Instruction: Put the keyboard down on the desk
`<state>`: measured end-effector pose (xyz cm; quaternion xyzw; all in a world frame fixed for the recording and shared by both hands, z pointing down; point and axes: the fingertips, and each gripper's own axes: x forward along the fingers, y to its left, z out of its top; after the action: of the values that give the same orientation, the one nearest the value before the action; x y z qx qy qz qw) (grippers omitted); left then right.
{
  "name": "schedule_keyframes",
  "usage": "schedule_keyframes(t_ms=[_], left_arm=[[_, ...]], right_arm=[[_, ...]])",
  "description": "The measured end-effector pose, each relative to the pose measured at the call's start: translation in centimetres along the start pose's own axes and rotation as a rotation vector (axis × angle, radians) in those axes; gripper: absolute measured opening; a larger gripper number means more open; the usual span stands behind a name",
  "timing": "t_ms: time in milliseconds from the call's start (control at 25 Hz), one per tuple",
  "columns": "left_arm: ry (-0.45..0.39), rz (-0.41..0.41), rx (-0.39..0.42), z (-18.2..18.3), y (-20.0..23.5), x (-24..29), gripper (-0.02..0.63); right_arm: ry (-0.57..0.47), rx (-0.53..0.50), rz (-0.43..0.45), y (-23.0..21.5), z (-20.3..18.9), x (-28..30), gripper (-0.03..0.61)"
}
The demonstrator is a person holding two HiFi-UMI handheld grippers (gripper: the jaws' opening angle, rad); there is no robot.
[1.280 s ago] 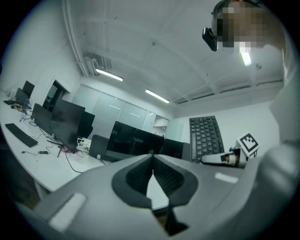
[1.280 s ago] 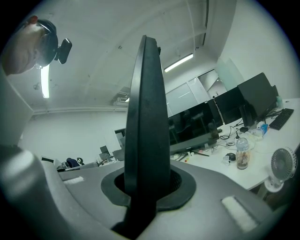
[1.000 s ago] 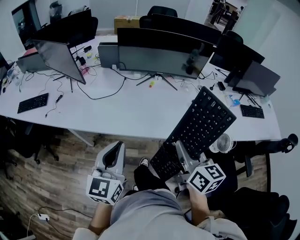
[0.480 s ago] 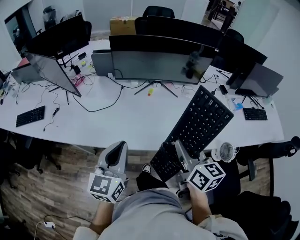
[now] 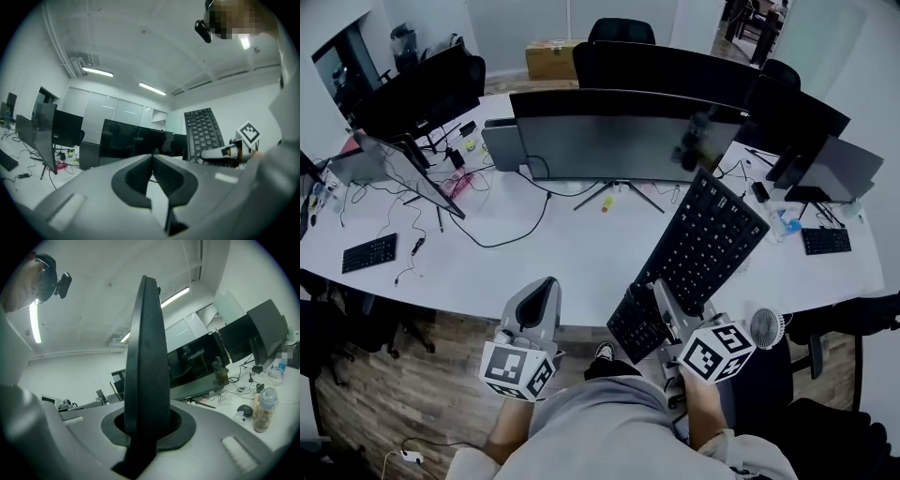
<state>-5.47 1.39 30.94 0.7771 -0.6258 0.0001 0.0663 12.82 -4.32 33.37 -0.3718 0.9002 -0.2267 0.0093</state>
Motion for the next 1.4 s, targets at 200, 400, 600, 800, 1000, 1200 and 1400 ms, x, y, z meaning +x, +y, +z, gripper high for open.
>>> schedule_keyframes(t_ms=[200, 400, 600, 800, 1000, 1200, 1400], left_arm=[[0.001, -0.015, 0.009, 0.2, -0.2, 4.1, 0.000], [0.009, -0.029, 0.007, 0.2, -0.9, 7.6, 0.000], [0.031, -0.080, 0.005, -0.4, -2.1, 8.7, 0.000], [0.062, -0.087, 0.003, -0.5, -1.8, 10.0, 0.000], [0.071, -0.126, -0.056, -0.6, -1.3, 10.6, 0.000], [0.075, -0.159, -0.057, -1.4, 0.2, 11.1, 0.000], [0.083, -0.179, -0.071, -0.1, 3.5, 12.8, 0.000]], right_arm=[[-0.015, 0.016, 0.010, -2.3, 1.1, 2.3, 0.071], [-0.018, 0.015, 0.012, -4.5, 1.9, 4.0, 0.071], [-0.033, 0.044, 0.001, -5.6, 1.8, 4.3, 0.071], [-0.053, 0.070, -0.026, -6.9, 2.5, 5.0, 0.071], [-0.063, 0.104, -0.065, -7.6, 2.6, 5.7, 0.071], [-0.087, 0.118, -0.112, -7.6, 2.1, 6.7, 0.072], [-0.080, 0.150, -0.163, -7.5, 2.9, 9.7, 0.072]])
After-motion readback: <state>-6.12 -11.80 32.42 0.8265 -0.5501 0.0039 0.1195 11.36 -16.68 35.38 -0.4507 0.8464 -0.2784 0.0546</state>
